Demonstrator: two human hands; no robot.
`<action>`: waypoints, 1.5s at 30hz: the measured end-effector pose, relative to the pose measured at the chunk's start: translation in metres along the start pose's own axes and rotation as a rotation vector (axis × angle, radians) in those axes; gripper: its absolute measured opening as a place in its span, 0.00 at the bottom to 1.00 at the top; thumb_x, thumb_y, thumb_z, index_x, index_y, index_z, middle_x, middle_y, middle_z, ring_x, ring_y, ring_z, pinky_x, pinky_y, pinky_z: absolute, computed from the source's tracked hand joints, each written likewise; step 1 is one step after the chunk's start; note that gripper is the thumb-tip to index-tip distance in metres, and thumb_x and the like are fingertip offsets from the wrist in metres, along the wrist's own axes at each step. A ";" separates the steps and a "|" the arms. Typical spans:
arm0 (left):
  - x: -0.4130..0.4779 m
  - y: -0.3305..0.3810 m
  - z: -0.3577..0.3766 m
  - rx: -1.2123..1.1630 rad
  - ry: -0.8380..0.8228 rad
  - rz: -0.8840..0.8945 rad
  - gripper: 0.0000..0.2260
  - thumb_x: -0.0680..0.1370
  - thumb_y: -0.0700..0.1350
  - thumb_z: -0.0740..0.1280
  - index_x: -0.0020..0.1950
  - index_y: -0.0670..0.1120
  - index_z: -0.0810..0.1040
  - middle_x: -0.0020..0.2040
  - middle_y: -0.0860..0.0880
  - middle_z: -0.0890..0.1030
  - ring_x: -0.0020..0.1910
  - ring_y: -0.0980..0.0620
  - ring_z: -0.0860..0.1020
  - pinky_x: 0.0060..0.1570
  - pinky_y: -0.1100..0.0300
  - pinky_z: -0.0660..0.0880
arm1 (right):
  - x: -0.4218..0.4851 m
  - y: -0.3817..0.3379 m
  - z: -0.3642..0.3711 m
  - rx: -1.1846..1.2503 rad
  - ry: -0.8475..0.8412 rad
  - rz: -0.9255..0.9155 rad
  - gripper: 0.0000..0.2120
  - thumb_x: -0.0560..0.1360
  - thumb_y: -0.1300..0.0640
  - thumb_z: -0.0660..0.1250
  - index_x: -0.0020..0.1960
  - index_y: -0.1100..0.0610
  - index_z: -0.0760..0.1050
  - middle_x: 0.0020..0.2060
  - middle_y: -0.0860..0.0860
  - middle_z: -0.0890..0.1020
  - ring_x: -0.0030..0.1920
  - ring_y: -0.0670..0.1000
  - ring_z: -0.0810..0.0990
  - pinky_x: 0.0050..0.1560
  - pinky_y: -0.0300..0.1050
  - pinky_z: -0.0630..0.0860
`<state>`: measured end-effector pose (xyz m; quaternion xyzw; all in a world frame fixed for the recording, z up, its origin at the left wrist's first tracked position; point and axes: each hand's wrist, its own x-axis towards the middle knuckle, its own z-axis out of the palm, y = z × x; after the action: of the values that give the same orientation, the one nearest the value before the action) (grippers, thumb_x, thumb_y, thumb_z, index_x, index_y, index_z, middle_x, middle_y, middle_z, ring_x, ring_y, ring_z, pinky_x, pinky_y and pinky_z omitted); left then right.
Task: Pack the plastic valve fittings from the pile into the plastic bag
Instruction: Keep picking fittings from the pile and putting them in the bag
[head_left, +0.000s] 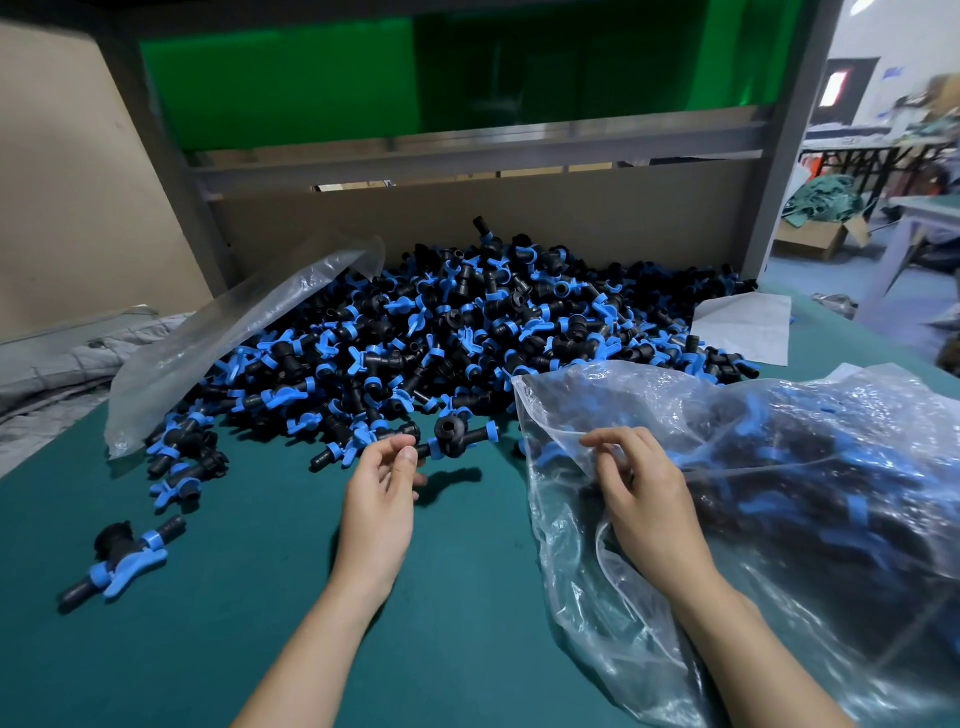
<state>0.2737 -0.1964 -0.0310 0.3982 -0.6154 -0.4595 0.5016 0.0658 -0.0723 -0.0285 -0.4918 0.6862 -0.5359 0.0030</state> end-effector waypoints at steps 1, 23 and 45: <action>0.000 0.000 0.000 0.004 0.000 -0.003 0.05 0.83 0.45 0.62 0.53 0.54 0.76 0.45 0.50 0.80 0.39 0.63 0.78 0.43 0.66 0.75 | 0.000 0.000 0.000 -0.002 0.000 0.000 0.09 0.80 0.61 0.62 0.51 0.49 0.78 0.45 0.44 0.75 0.39 0.43 0.77 0.38 0.31 0.68; 0.014 0.017 -0.017 -1.169 0.007 -0.640 0.13 0.83 0.32 0.53 0.60 0.34 0.75 0.50 0.36 0.81 0.44 0.48 0.79 0.37 0.59 0.81 | 0.000 -0.001 0.000 -0.010 -0.005 0.008 0.08 0.80 0.61 0.62 0.51 0.50 0.78 0.46 0.45 0.76 0.39 0.44 0.77 0.38 0.31 0.68; 0.015 0.010 -0.017 -1.041 0.013 -0.663 0.08 0.81 0.45 0.65 0.51 0.40 0.76 0.41 0.46 0.78 0.40 0.54 0.75 0.44 0.61 0.74 | 0.000 -0.003 -0.001 0.000 0.002 0.008 0.09 0.80 0.62 0.62 0.50 0.50 0.78 0.44 0.44 0.75 0.39 0.41 0.76 0.38 0.28 0.67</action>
<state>0.2872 -0.2106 -0.0167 0.2738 -0.1507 -0.8288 0.4641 0.0679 -0.0714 -0.0260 -0.4885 0.6881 -0.5365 0.0043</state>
